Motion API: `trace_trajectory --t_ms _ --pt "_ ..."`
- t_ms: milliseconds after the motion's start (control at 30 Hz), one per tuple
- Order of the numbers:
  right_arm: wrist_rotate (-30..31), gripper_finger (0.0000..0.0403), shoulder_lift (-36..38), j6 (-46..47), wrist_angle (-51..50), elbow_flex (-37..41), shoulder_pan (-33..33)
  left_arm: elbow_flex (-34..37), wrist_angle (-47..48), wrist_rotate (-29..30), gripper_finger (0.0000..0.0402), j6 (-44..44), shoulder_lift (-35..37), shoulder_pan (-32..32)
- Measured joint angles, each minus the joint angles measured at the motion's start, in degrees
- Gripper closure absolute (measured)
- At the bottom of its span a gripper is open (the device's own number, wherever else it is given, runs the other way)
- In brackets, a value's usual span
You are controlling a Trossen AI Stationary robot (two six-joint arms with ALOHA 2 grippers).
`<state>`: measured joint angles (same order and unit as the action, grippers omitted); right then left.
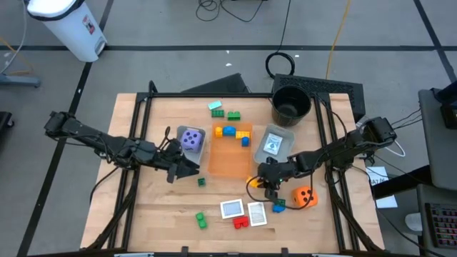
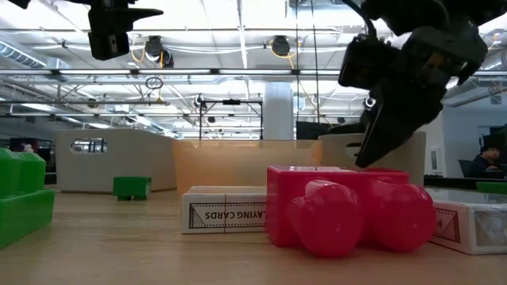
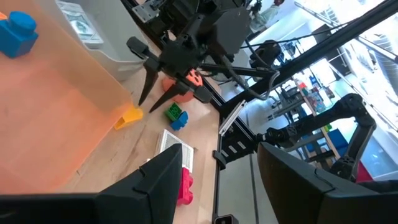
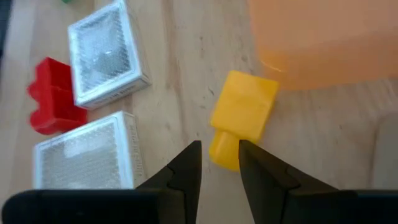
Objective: Pick & Place Toys
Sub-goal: Put the yellow game piece into the orange bin, then adjust the right gray bin
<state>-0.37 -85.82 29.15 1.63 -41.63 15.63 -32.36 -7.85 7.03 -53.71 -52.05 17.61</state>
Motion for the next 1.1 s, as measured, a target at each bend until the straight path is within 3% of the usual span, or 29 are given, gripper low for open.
trace_trajectory --t_ms 333,567,833,1100 --pt "2.47 0.0319 8.27 -4.12 -3.12 -0.04 -0.99 0.00 0.34 -0.02 0.0188 0.72 -0.02 0.00" --pt "11.13 0.0348 13.35 -10.75 -8.09 -5.90 3.07 0.02 0.27 0.19 0.0188 0.66 -0.02 0.00" --pt "12.88 0.0385 10.76 -11.02 -23.34 -16.92 9.46 0.02 0.28 0.55 0.0188 0.44 -0.02 0.00" --pt "19.83 0.0400 10.36 6.56 -54.70 -17.56 8.41 0.02 0.30 0.57 0.0188 0.00 -0.01 0.00"
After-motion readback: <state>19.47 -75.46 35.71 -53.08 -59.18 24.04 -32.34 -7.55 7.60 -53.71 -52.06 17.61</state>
